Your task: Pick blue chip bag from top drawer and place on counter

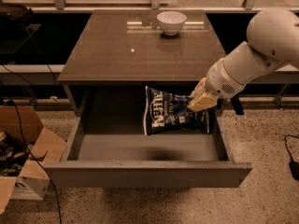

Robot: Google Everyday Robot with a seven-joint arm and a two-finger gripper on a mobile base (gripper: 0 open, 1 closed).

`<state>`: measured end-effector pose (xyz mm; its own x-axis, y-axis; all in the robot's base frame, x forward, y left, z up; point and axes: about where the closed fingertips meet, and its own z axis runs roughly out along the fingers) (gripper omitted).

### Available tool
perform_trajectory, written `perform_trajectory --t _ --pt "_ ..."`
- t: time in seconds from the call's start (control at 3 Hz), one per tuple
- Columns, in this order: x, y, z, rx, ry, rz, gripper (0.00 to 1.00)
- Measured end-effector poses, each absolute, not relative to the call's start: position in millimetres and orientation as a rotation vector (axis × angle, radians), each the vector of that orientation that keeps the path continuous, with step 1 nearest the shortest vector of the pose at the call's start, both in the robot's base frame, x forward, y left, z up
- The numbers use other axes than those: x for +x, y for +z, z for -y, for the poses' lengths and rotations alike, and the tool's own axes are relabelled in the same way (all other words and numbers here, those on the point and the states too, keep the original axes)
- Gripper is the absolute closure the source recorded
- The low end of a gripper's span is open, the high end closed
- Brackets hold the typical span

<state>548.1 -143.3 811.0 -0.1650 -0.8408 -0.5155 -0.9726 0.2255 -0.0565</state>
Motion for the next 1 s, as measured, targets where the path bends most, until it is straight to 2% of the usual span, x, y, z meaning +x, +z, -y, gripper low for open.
perform_trajectory --t 0.33,1.0 --pt "552.3 869.8 128.9 -1.705 0.350 -1.941 1.00" --pt "604.4 933.7 106.1 -1.724 0.262 -1.882 1.00"
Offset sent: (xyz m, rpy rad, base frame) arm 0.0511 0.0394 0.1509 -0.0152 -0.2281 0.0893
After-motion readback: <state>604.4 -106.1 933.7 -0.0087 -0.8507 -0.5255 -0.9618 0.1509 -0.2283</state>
